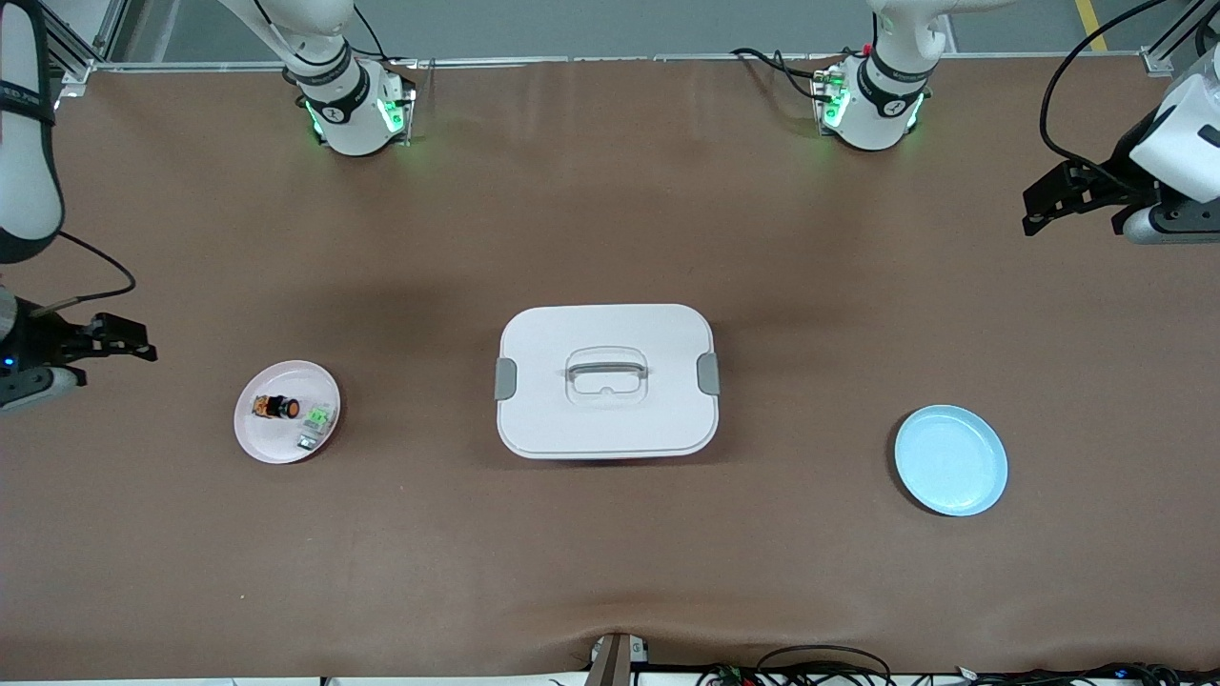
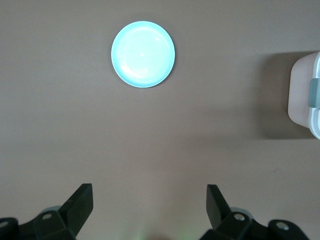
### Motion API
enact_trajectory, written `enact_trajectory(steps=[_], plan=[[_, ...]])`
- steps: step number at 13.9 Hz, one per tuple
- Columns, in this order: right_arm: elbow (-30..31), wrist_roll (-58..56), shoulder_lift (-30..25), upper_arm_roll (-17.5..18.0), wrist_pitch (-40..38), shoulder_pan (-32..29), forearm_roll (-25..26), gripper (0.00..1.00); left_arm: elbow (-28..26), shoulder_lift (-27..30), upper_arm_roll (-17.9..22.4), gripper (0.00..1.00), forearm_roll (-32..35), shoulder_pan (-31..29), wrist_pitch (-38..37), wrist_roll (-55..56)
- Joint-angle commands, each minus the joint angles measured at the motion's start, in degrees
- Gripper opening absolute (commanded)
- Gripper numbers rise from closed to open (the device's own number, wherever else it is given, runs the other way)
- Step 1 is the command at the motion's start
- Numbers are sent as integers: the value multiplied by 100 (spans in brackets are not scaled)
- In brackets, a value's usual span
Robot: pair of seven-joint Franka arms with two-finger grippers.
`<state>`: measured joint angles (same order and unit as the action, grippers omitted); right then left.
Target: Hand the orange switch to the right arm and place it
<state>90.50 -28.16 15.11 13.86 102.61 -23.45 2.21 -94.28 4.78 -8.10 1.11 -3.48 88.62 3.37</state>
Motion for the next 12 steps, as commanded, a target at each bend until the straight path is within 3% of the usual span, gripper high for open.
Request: enact_trajectory(steps=[1, 9, 12], plan=[[-734, 65, 36, 64, -1090, -37, 25, 100, 6, 41, -7, 100, -94, -12, 33, -143], [-919, 65, -360, 55, -1121, -54, -53, 100, 6, 58, -7, 100, -103, -12, 33, -152], [-946, 1359, -351, 38, -1103, -186, -300, 100, 6, 58, -7, 100, -103, -21, 33, -152]])
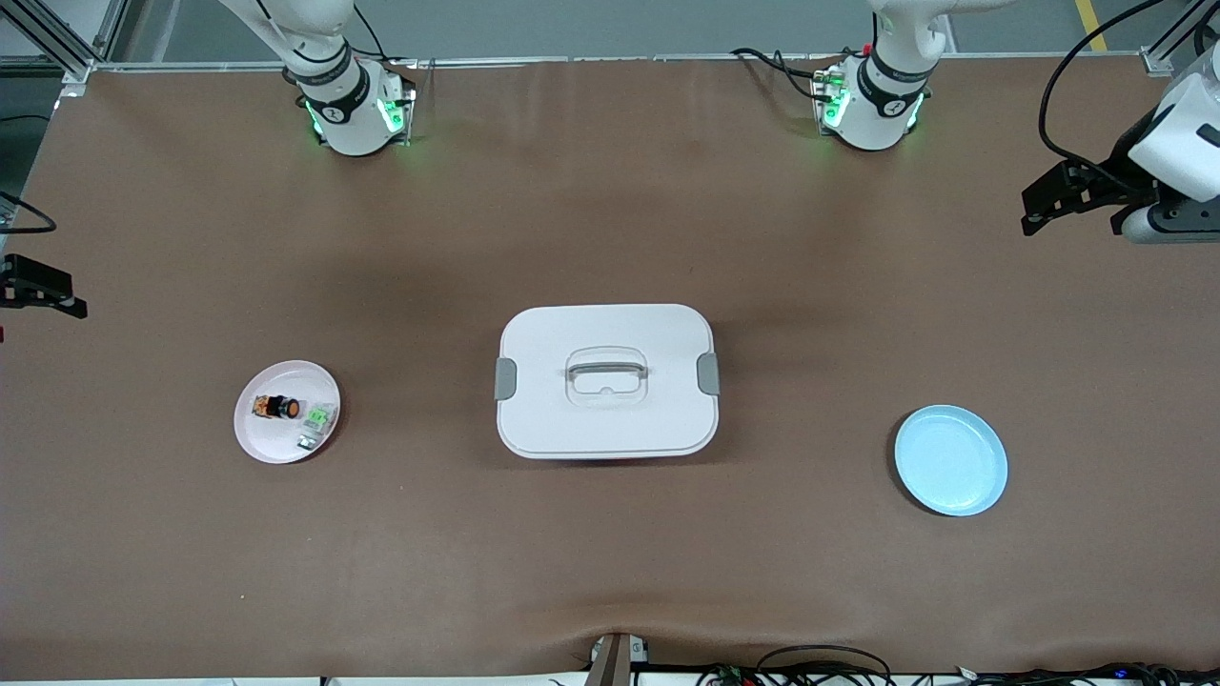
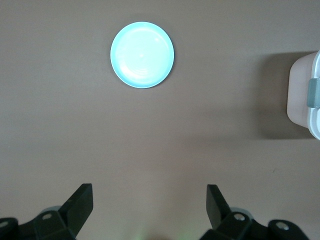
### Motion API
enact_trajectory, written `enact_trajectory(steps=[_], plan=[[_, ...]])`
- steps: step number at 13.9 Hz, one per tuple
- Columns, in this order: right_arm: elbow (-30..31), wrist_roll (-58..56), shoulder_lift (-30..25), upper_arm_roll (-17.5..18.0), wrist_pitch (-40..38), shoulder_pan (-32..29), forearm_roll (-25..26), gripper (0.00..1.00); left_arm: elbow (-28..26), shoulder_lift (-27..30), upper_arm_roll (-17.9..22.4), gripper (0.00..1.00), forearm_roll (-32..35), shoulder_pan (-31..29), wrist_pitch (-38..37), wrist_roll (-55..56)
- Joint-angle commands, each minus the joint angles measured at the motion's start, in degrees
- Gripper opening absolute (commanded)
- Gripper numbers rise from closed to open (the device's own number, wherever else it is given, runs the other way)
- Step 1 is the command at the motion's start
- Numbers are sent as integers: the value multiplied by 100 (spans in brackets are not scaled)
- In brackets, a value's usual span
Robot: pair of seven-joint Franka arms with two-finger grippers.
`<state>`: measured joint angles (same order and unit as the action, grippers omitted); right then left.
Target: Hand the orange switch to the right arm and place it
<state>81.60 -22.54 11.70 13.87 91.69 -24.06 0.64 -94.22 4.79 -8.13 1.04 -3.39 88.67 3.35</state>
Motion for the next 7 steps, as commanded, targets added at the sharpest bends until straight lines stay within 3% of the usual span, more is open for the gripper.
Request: enact_trajectory(steps=[1, 3, 7], plan=[[-65, 1221, -10, 37, -37, -116, -117, 100, 9, 57, -4, 100, -96, -21, 27, -150], [-74, 1890, -19, 46, -81, -73, 50, 100, 1, 57, 4, 100, -113, -30, 27, -150], [-83, 2025, -19, 20, -99, -116, 68, 100, 1, 66, 4, 100, -113, -39, 27, -141]])
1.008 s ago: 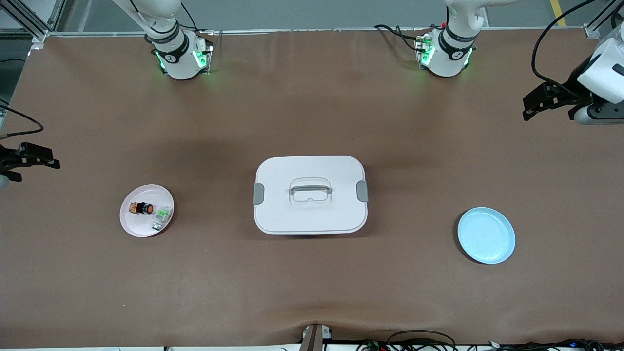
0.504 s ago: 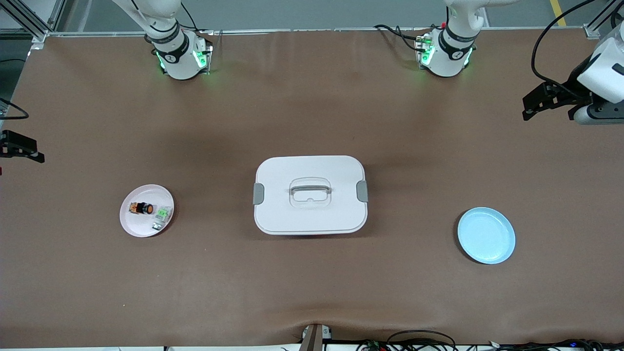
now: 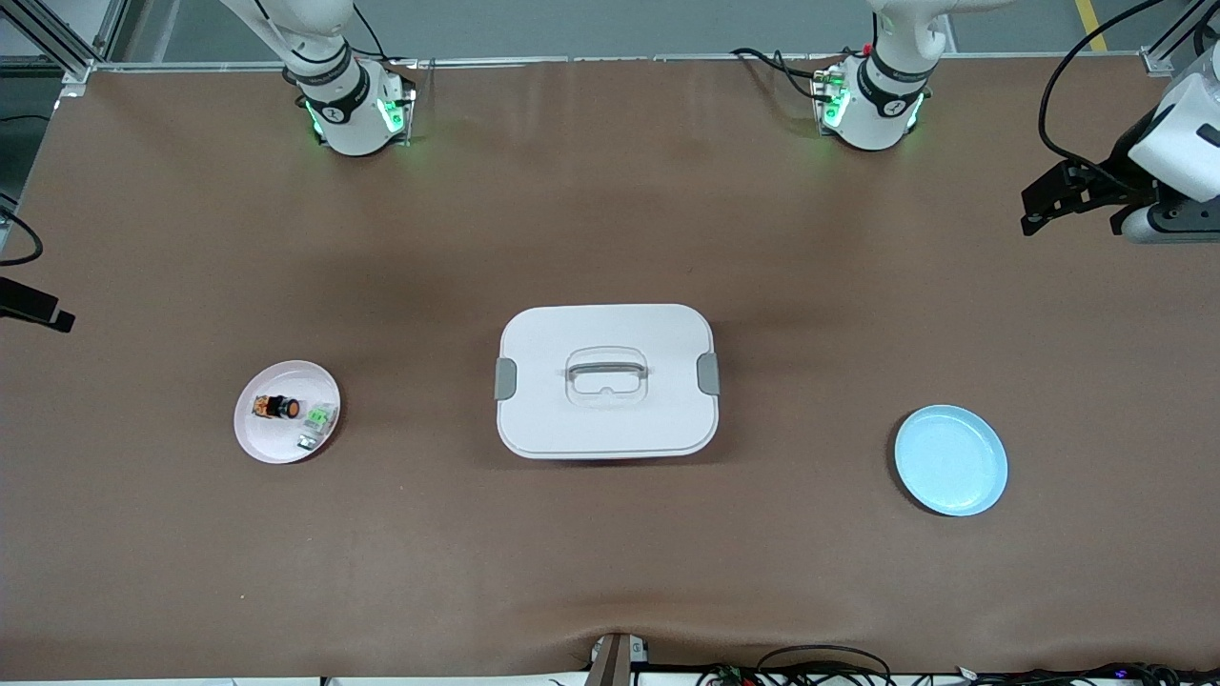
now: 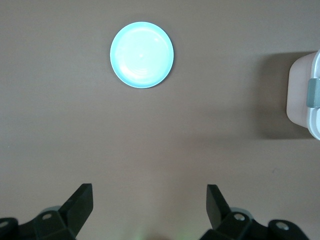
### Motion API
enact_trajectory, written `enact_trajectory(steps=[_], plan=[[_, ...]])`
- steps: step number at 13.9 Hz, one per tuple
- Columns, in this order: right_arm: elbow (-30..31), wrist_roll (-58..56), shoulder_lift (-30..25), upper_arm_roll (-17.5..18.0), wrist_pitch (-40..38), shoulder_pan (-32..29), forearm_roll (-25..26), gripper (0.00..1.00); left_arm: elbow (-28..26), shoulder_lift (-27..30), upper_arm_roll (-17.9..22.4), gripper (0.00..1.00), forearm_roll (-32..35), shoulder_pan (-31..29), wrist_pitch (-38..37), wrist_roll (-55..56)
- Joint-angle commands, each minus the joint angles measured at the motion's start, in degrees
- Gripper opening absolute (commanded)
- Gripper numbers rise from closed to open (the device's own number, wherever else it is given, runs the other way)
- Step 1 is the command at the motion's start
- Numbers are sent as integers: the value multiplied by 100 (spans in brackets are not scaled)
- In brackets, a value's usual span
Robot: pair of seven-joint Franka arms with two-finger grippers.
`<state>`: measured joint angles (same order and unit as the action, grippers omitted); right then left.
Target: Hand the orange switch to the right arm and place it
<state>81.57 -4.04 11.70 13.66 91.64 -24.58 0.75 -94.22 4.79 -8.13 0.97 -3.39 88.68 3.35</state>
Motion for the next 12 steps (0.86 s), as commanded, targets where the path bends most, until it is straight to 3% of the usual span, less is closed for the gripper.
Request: enact_trajectory(steps=[1, 12], plan=[[-80, 167, -19, 49, -102, -64, 92, 100, 0, 57, 4, 100, -105, -47, 27, -150], [-27, 88, -326, 242, -691, -38, -31, 100, 0, 48, 39, 100, -105, -47, 36, -150]])
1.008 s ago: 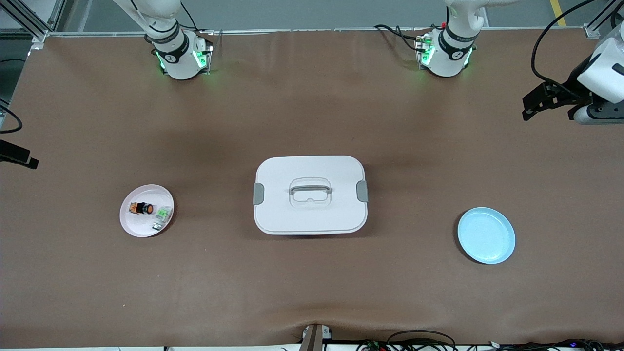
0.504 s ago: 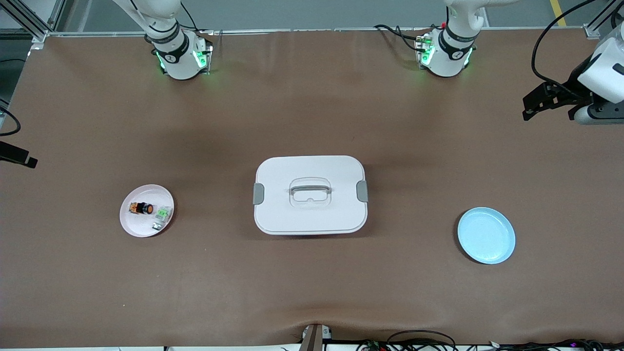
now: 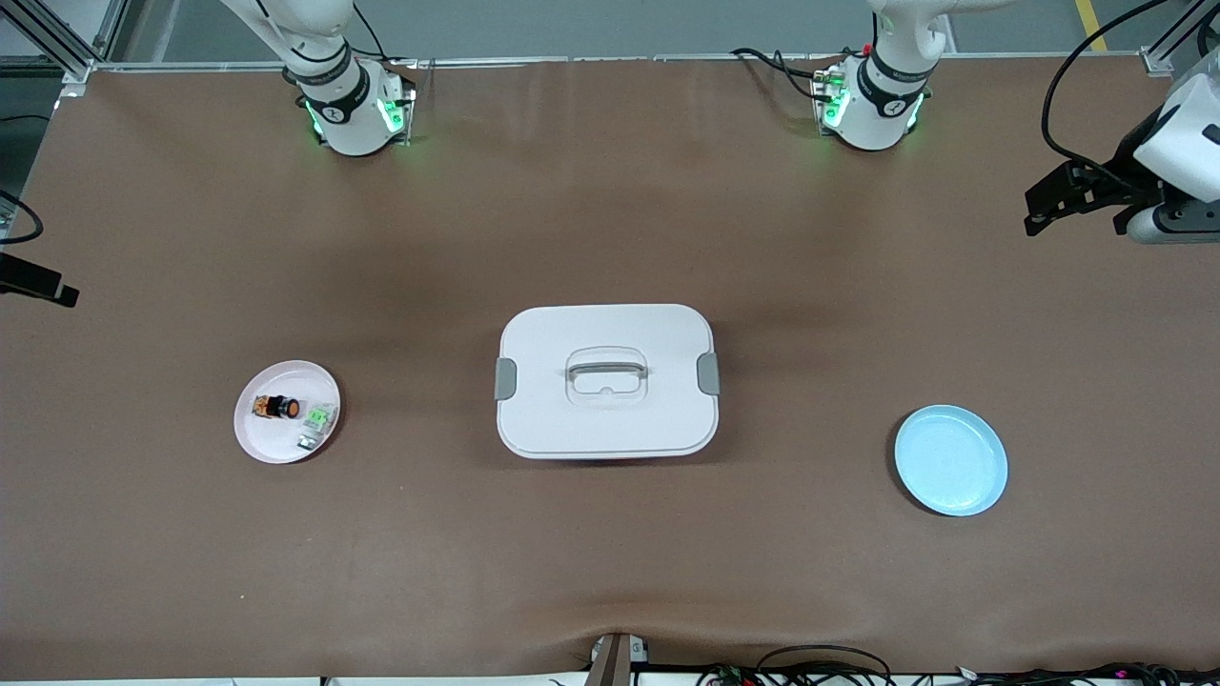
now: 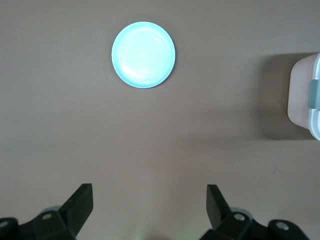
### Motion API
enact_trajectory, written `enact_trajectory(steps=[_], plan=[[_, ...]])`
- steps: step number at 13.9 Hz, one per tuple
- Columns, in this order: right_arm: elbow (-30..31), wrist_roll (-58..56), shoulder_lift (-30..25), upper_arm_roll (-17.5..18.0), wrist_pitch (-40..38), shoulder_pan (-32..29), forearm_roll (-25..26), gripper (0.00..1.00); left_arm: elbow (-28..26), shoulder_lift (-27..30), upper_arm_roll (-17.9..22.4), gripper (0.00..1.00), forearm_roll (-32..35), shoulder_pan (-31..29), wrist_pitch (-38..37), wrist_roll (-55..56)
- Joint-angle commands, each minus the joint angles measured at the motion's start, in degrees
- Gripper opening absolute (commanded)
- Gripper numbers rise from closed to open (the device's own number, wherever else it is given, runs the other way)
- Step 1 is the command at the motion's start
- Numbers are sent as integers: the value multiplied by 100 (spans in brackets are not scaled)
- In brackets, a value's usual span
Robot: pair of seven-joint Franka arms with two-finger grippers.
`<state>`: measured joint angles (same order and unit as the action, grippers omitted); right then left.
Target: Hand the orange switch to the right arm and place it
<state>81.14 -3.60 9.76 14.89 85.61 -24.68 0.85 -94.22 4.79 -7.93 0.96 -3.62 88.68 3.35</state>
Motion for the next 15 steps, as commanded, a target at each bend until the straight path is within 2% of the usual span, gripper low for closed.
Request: enact_trajectory(steps=[1, 3, 6, 7, 15], plan=[[34, 44, -175, 128, -114, 7, -49, 100, 9, 48, 19, 100, -114, -34, 35, -150], [34, 9, -281, -73, -220, 444, -76, 100, 0, 57, 28, 100, -114, -34, 35, -150], [42, -114, -448, -1467, -246, 1857, -119, 100, 0, 75, 28, 100, -105, -25, 26, -150], [69, -175, -509, -1680, -247, 2053, -155, 100, 0, 75, 28, 100, -105, -34, 35, -150], [438, -396, -984, -1709, -185, 2371, -146, 100, 0, 66, 28, 100, -105, -25, 35, -150]])
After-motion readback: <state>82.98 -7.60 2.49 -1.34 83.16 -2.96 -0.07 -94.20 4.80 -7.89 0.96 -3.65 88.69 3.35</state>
